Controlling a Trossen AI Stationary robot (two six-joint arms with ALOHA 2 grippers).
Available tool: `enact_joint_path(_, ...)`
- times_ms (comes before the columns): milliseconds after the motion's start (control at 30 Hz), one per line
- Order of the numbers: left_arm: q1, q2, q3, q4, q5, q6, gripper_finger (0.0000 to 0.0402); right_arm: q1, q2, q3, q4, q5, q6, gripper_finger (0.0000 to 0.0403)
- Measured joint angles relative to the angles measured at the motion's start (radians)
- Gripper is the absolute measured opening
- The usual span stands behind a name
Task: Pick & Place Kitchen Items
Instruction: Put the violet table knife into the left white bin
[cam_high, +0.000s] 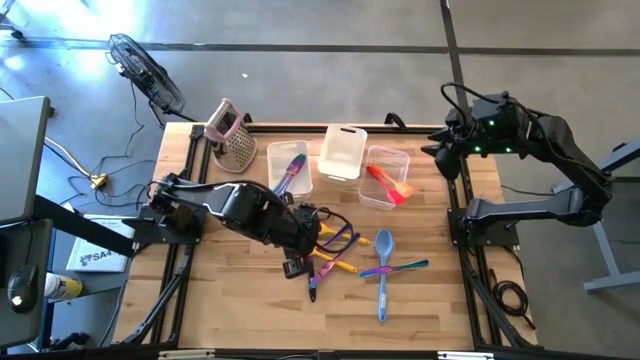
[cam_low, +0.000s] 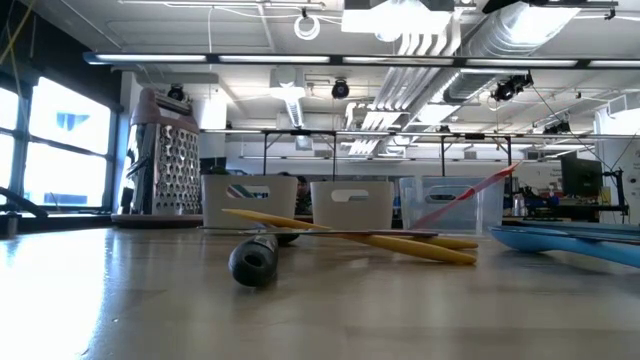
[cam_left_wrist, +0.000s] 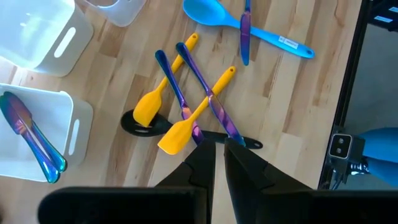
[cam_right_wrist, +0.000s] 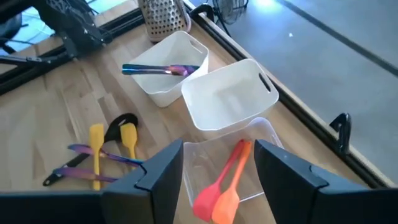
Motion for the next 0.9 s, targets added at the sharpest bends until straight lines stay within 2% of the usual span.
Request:
enact_joint_path(233,0.0,0.0,0.0,0.0,-0.001,-0.001,0.0031,0.0,-0.001,0.0,-0.003,-0.006,0.066,0.0229)
enact_joint_path(667,0.0,0.0,0.0,-0.001,-0.008,-0.001,0.0031,0.0,-0.001,0.0,-0.004,-0.001,0.073,0.0352)
enact_joint_path(900,0.0,0.0,0.0,-0.004,-0.008,0.004,0.0031,0.0,-0.001,0.0,-0.003,-0.072,0.068,0.0373)
